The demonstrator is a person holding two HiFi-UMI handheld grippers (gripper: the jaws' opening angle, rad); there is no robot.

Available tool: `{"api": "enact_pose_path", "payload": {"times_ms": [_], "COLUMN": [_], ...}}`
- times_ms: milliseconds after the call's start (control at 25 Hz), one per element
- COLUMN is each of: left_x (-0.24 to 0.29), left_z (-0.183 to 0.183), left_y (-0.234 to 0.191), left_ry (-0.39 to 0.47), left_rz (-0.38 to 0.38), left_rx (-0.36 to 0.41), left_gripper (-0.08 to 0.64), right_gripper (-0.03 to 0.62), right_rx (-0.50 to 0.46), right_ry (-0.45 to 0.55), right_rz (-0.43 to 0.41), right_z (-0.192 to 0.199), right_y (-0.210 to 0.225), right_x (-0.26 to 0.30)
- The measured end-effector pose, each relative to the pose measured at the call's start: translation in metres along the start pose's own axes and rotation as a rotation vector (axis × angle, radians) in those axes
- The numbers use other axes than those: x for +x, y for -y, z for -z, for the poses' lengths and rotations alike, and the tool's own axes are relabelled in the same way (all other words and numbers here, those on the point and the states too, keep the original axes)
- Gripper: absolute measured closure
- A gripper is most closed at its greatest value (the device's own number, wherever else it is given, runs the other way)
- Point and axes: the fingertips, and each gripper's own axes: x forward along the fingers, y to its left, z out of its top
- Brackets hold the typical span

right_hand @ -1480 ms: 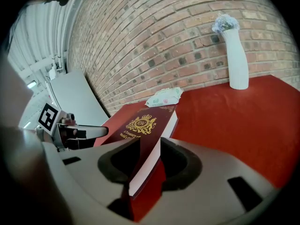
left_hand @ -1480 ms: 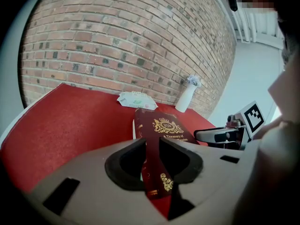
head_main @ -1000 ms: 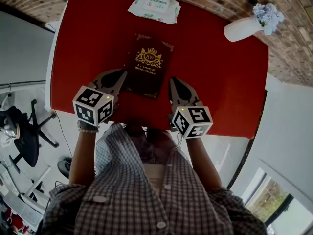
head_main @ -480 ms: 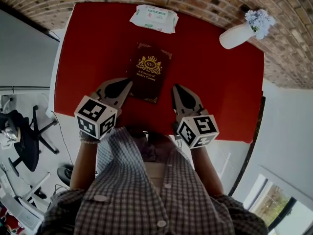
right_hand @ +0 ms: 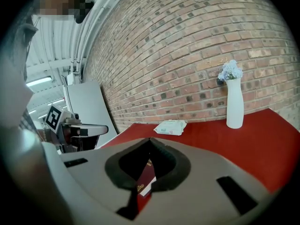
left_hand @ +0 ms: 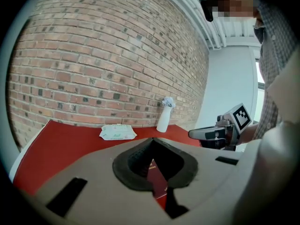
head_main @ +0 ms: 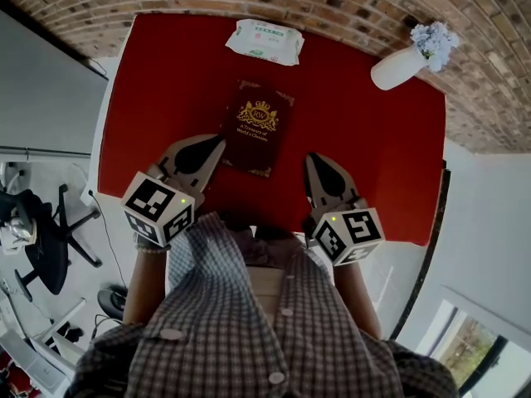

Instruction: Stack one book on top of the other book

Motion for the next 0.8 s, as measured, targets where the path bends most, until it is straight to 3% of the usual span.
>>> {"api": "enact_pose_path", "payload": {"times_ms": [280, 520, 800], "left_x": [-0.012, -0.025, -0.034], "left_z": [-0.018, -0.034, -0.037], "left_y": [0.005, -0.008, -0.017], "left_ry": [0.068, 0.125, 0.124], "left_rz": [0.027, -0.026, -0.041], "left_rx": [0.006, 0.011, 0.028], "left_gripper": [0.552, 0.552, 0.552], "right_gripper": [0.584, 0.584, 0.584], "right_rx": [-0.023, -0.029, -0.061], "right_ry": [0.026, 0.045, 0.045], "right_rz": [0.038, 0.038, 0.043], "right_z": [-0.015, -0.027, -0.030], "right_y": [0.008, 0.011, 0.013], "right_x": [-0.007, -0.011, -0.010]}}
